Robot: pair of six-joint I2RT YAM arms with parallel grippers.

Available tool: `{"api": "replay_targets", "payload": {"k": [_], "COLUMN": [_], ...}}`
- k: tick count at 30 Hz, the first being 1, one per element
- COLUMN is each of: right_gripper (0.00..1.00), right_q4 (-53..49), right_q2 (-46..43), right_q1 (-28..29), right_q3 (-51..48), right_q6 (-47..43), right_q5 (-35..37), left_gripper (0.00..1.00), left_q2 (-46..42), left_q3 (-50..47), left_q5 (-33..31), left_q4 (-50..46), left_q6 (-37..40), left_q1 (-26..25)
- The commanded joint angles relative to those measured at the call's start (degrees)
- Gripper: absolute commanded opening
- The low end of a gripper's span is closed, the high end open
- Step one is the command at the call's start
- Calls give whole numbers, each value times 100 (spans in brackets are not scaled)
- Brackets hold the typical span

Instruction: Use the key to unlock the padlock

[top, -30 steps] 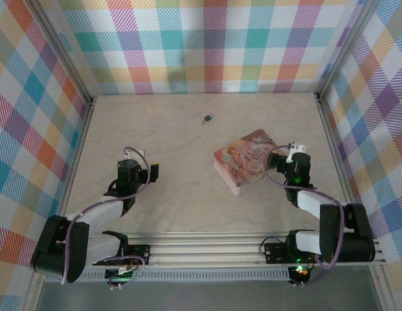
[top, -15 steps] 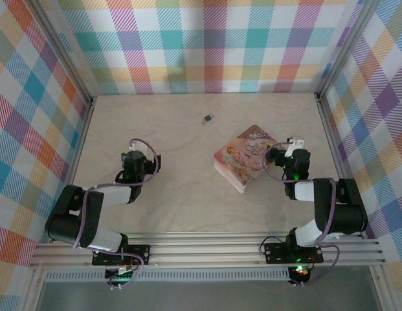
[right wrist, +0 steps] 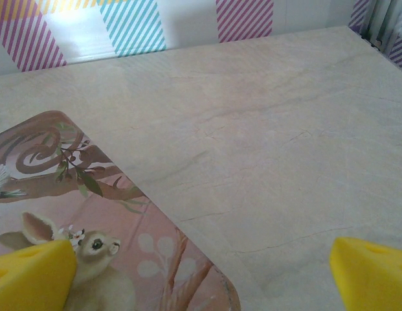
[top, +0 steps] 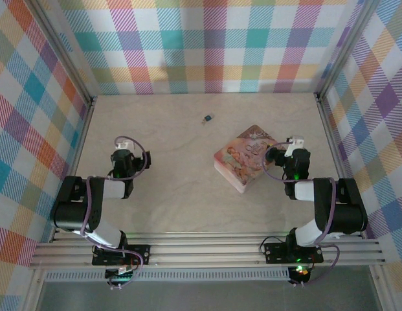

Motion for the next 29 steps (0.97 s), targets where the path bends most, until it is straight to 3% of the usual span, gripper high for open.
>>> {"api": "replay_targets", "payload": {"k": [1,20,29], "right_gripper": [100,100,100], "right_q4": [-123,-152,-324], "right_q2": [95,108,125], "right_q1": [30,35,36], "right_q3": [61,85,181], "right_q6": [-171,-179,-363], "right_q5": [-64,-63,-490], "left_gripper": [100,100,100], "left_q2": [33,31,30], "left_q3": [-82,-56,-56], "left_q5": [298,279,278], "left_q4": [453,395,399], "left_q6": [-154,-127,-125], "left_q1": [9,-13,-15]}}
